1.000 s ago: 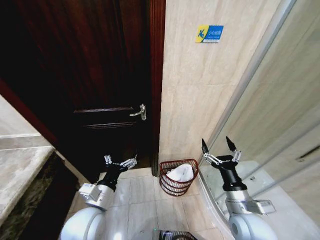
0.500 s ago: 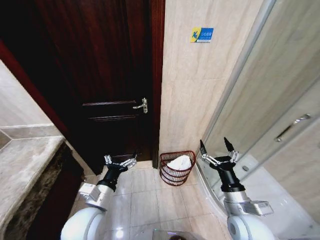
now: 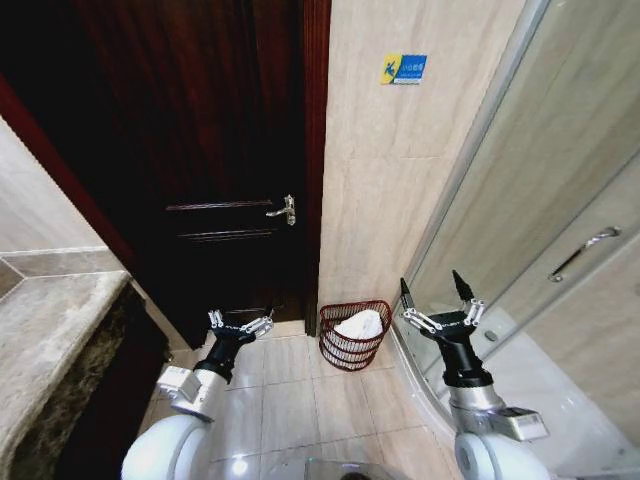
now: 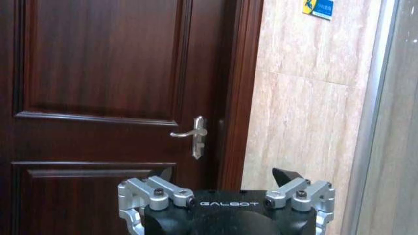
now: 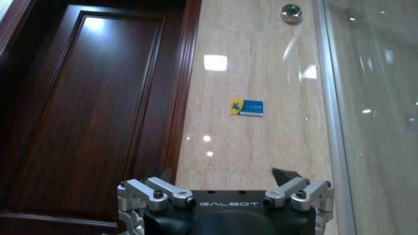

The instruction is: Discard the used towel into the hamper.

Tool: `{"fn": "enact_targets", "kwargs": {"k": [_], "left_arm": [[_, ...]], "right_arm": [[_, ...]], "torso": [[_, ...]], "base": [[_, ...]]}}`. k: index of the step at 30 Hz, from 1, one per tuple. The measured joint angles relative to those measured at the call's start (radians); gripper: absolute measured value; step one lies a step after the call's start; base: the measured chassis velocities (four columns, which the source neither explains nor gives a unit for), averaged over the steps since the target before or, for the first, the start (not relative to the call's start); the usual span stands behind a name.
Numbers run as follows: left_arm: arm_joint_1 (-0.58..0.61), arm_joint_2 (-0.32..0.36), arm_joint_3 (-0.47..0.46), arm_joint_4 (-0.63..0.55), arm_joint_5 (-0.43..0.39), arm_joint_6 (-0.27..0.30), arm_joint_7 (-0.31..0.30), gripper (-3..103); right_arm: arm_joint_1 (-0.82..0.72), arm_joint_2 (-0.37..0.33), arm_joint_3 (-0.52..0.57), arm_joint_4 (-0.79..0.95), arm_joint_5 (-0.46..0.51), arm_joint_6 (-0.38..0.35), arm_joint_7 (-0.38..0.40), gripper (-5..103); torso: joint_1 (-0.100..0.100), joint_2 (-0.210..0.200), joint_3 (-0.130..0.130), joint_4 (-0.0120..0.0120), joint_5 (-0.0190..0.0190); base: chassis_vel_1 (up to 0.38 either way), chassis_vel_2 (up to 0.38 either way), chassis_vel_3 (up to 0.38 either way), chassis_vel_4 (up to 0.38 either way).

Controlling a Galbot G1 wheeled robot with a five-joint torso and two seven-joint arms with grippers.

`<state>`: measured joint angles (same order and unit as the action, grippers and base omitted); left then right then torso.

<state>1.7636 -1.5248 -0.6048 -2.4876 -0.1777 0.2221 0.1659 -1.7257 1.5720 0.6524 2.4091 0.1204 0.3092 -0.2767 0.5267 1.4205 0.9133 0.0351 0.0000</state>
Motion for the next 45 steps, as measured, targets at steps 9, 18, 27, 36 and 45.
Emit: {"fn": "enact_targets", "kwargs": {"k": [9,18,27,36,45], "left_arm": [[0.000,0.000,0.000,0.000,0.000,0.000,0.000,100],[0.000,0.000,0.000,0.000,0.000,0.000,0.000,100],[0.000,0.000,0.000,0.000,0.000,0.000,0.000,100],[0.000,0.000,0.000,0.000,0.000,0.000,0.000,100],[0.000,0.000,0.000,0.000,0.000,0.000,0.000,100]], "right_arm": [[0.000,-0.007,-0.002,0.000,0.019,-0.002,-0.005,100],[0.002,0.000,0.007,-0.026,0.045,0.007,-0.007,100],[0.050,-0.012,0.053,0.015,0.141,-0.060,-0.003,100],[0.100,-0.022,0.045,0.089,0.164,-0.166,0.074,100],[0.036,0.001,0.066,0.093,0.140,-0.154,0.102,100]], "torso": [[0.000,0.000,0.000,0.0000,0.0000],[0.000,0.000,0.000,0.0000,0.0001],[0.000,0.000,0.000,0.0000,0.0001],[0.000,0.000,0.000,-0.0001,0.0000],[0.000,0.000,0.000,-0.0001,0.0000]], "base": [[0.000,0.000,0.000,0.000],[-0.028,-0.024,-0.032,-0.031],[-0.084,-0.088,-0.086,-0.075],[-0.118,-0.109,-0.108,-0.118],[-0.113,-0.140,-0.128,-0.124]]}}
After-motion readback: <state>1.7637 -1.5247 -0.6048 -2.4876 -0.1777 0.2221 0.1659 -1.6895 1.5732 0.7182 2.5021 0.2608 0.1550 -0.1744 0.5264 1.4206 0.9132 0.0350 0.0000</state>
